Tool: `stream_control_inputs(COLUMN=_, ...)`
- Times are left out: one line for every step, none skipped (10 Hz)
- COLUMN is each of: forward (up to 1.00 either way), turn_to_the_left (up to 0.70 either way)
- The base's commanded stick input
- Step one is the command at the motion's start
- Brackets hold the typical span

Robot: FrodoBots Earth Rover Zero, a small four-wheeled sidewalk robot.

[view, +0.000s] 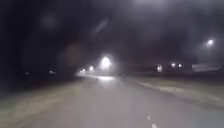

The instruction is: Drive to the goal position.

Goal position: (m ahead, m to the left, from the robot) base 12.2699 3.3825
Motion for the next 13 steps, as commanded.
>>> stream_control_inputs(forward=1.0, turn_to_the_left=0.03)
stream_control_inputs(forward=1.0, turn_to_the_left=0.04)
stream_control_inputs(forward=1.0, turn_to_the_left=0.04)
stream_control_inputs(forward=1.0, turn_to_the_left=0.04)
stream_control_inputs(forward=1.0, turn_to_the_left=0.04)
stream_control_inputs(forward=1.0, turn_to_the_left=0.04)
stream_control_inputs(forward=1.0, turn_to_the_left=0.04)
stream_control_inputs(forward=1.0, turn_to_the_left=0.04)
stream_control_inputs(forward=1.0, turn_to_the_left=0.04)
stream_control_inputs(forward=1.0, turn_to_the_left=0.04)
stream_control_inputs(forward=1.0, turn_to_the_left=0.04)
stream_control_inputs(forward=1.0, turn_to_the_left=0.05)
stream_control_inputs(forward=1.0, turn_to_the_left=0.08)
